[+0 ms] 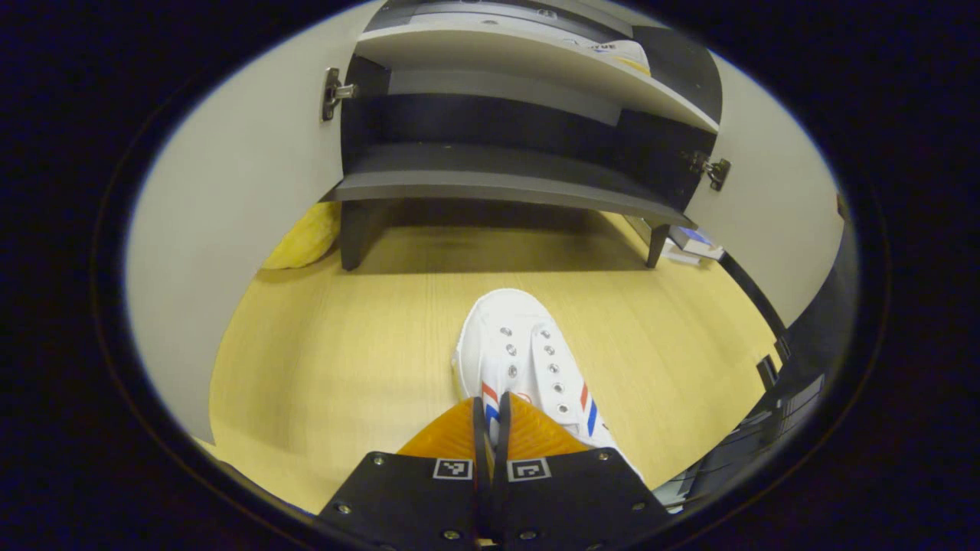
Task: Grab one shoe with the right hand and put it into the shoe cabinet, grab the other shoe with the left hand and put it into the shoe cabinet; then close the right door with the right hand and the left door with the left hand.
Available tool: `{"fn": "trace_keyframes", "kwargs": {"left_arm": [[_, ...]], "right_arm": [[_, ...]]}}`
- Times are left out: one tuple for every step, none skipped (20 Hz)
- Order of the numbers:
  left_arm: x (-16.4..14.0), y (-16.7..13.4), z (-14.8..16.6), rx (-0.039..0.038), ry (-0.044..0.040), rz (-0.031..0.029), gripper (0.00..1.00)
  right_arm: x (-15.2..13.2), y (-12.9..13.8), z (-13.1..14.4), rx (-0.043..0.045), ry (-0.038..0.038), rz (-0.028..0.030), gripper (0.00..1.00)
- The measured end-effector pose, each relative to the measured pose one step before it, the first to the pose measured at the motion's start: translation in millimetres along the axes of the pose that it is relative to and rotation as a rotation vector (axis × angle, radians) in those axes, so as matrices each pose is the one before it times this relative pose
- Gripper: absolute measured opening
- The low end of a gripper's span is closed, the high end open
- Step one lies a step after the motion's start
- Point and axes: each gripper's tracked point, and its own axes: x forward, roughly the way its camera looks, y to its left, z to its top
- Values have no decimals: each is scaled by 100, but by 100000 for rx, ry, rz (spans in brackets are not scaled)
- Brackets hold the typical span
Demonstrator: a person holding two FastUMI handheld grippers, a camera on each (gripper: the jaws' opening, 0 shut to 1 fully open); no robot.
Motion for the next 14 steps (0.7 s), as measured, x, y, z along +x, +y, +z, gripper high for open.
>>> {"fn": "trace_keyframes", "kwargs": {"left_arm": [[-824,283,991,111,-1113,281,1],[-981,200,977,-369,-1125,71,2],[-886,118,1138,-557,-1735,-212,1],[-986,117,1211,-539,-1910,-491,2],[-705,213,941,-66,-2074,-636,1],[-821,28,898,240,-1806,-675,2],[-428,155,295,638,-1752,-669,1],[-7,28,116,837,-1782,-562,1],[-198,-34,475,1093,-2265,-706,2],[-692,86,1108,874,-2928,-204,2],[-446,-19,806,810,-3089,-210,2],[-629,73,773,491,-2909,-13,2],[-223,84,-80,124,-2974,-99,2],[161,-34,-375,-24,-2558,-343,1]], "right_arm": [[-33,54,-10,-15,29,223,97],[-41,97,-83,-77,96,541,97],[-50,147,1,-123,-111,389,97],[-102,42,-30,-167,-322,397,97],[-70,123,-4,-166,-288,440,97],[-68,62,-104,-115,-141,303,99],[-66,79,-25,123,-235,269,97],[-48,59,-124,436,-85,327,99],[-15,128,-39,664,-103,538,99],[-38,-34,-108,626,107,136,99],[2,7,-87,549,82,204,97],[-7,-92,-38,511,-58,-174,97],[-108,-48,29,423,-330,-192,97],[-107,-45,-13,437,-459,35,100]]}}
